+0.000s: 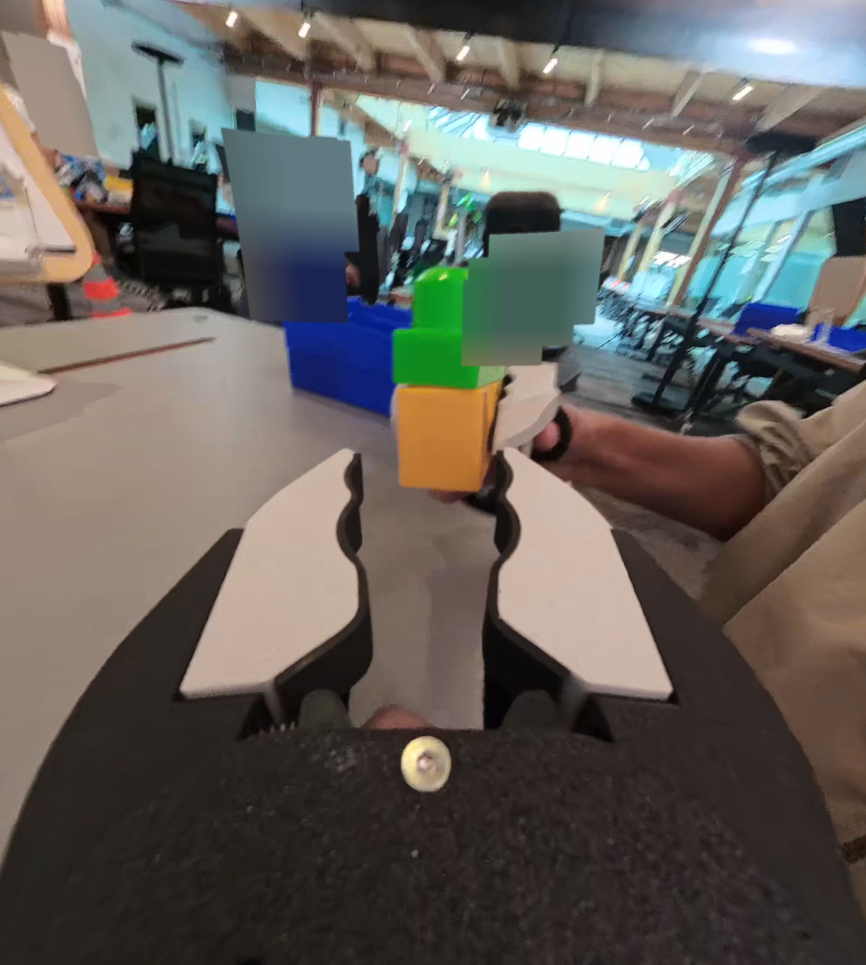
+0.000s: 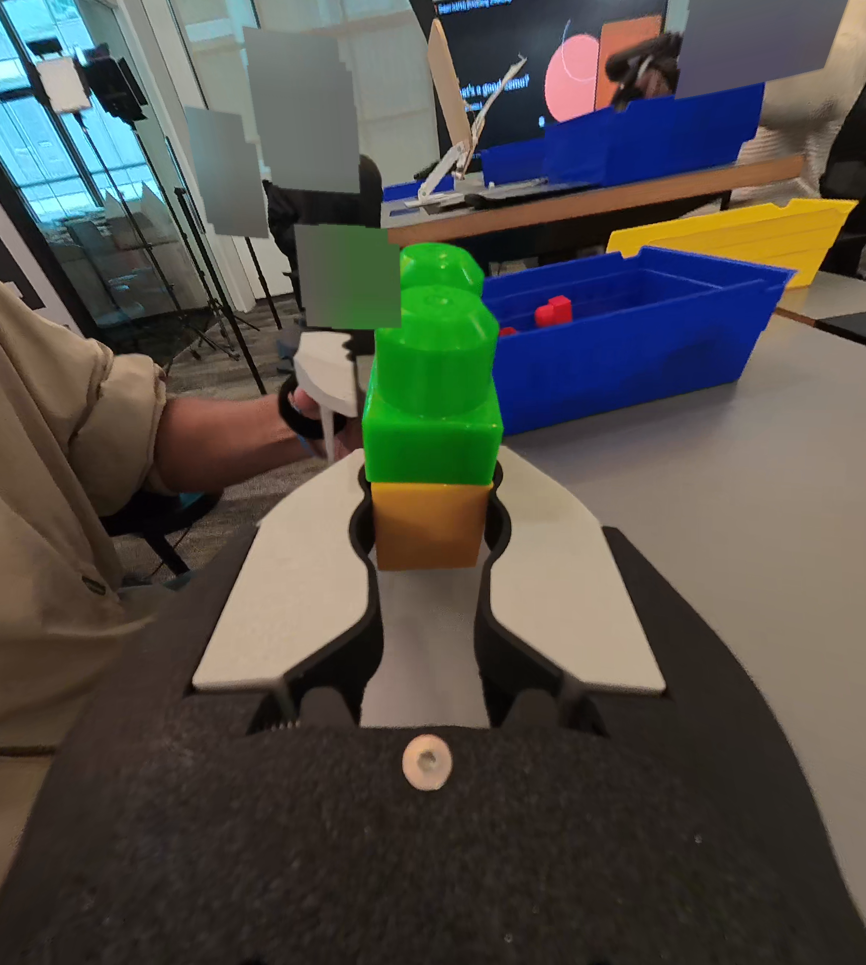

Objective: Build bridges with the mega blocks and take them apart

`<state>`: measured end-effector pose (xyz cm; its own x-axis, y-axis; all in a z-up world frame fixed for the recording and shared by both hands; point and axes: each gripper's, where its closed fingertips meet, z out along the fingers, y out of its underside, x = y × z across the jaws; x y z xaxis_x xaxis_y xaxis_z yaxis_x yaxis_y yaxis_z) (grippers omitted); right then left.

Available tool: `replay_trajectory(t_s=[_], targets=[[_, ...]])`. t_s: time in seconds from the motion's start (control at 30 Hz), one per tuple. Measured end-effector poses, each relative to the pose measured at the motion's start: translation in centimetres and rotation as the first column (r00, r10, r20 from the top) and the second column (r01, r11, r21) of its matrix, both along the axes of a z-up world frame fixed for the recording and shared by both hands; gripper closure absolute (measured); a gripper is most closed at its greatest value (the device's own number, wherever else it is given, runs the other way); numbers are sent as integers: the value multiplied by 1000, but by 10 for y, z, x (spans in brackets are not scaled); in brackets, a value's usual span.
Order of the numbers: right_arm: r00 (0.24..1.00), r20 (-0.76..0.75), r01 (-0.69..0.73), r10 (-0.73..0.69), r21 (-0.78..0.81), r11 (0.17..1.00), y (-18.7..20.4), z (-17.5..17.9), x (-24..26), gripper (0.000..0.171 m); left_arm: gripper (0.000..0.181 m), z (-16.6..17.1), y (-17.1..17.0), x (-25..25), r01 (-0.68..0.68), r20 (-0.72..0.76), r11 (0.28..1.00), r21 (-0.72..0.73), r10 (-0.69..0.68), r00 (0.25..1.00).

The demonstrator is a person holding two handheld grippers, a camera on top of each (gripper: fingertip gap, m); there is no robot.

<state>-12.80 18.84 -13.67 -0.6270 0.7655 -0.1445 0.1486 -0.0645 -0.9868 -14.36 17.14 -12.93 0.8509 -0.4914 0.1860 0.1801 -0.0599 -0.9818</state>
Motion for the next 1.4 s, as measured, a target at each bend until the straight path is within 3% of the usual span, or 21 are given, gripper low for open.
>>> replay_trajectory(t_s=[0.13,0.33,0.47,0.57,0.77,0.97,1.17,1.27,1.4], targets=[[996,59,63,-66,56,996,18,-9,12,132,134,-21,2,-25,-167,-81,979,-114,159,984],[987,41,150,-156,130,980,27,-14,38,132,161,-39,-3,-48,-431,-264,890,-148,384,885],[967,-5,253,-256,182,950,34,-10,51,132,181,-39,-6,-42,-480,-287,869,-123,432,855],[947,12,308,-321,246,919,39,-17,61,132,168,-42,-4,-37,-484,-295,864,-140,430,853],[881,25,454,-472,236,859,60,-20,88,132,166,-51,-2,-35,-506,-337,846,-168,433,836],[697,-16,700,-717,230,676,128,7,140,132,163,-54,-1,-30,-492,-333,853,-172,420,844],[309,-78,908,-948,321,269,269,37,201,132,160,-57,1,-27,-486,-337,856,-177,412,847],[217,25,913,-976,350,212,335,18,203,132,160,-55,2,-23,-481,-342,860,-173,406,848],[185,180,904,-966,355,239,389,-17,182,132,158,-52,1,-18,-483,-386,864,-141,401,831]])
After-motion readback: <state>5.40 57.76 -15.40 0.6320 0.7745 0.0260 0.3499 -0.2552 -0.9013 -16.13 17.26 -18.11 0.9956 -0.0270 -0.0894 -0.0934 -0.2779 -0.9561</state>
